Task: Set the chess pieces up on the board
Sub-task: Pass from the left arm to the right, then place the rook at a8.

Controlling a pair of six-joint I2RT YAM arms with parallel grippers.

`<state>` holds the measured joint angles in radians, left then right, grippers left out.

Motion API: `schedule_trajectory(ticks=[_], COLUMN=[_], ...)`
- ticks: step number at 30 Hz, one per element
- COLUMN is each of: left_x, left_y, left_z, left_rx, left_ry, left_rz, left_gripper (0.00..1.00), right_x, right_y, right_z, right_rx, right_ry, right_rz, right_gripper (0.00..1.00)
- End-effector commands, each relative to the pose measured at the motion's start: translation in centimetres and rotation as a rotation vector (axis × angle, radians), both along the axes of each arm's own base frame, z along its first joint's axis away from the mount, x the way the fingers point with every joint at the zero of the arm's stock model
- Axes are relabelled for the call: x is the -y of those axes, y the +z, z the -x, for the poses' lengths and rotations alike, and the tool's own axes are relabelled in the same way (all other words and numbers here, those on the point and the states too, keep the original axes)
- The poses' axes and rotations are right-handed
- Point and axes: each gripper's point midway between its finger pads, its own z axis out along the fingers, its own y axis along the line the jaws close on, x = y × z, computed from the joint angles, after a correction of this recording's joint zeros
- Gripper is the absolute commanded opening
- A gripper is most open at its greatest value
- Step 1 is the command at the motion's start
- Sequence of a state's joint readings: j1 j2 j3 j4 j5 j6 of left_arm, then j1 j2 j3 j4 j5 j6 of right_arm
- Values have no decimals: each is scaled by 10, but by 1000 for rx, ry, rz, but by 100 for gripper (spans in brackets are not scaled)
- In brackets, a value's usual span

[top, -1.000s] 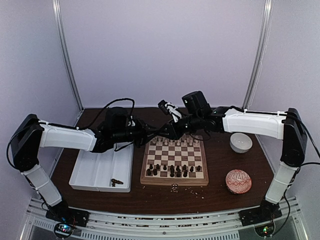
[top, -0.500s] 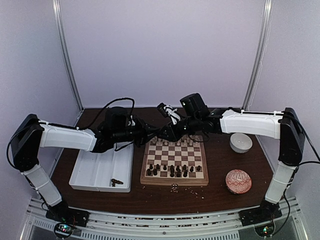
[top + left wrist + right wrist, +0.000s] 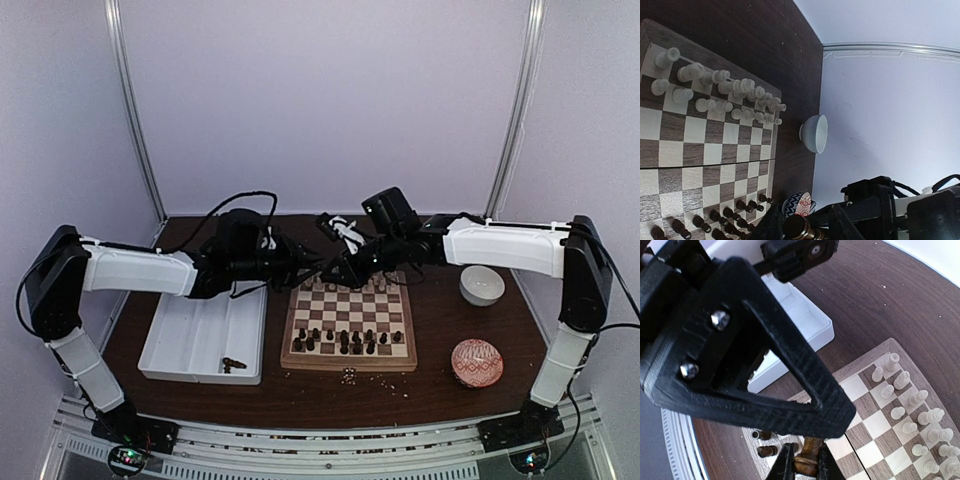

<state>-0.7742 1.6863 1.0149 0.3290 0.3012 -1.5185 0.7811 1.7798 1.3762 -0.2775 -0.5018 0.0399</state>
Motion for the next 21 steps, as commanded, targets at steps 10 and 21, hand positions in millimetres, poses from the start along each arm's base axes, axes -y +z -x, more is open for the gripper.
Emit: schedule_trajectory(ticks=[10, 21], left_x=[-78, -136], left_y=[32, 34], left_z=[-35, -37], left_rx=[388, 459], left_ry=[-22, -79], left_rz=[-575, -874], left_gripper=[33, 33], right_x=[117, 175], right_y=[8, -22], right_z=[86, 131], right_rx=[37, -198], right_ry=[451, 665], right_rz=[429, 796], right_gripper=[10, 9])
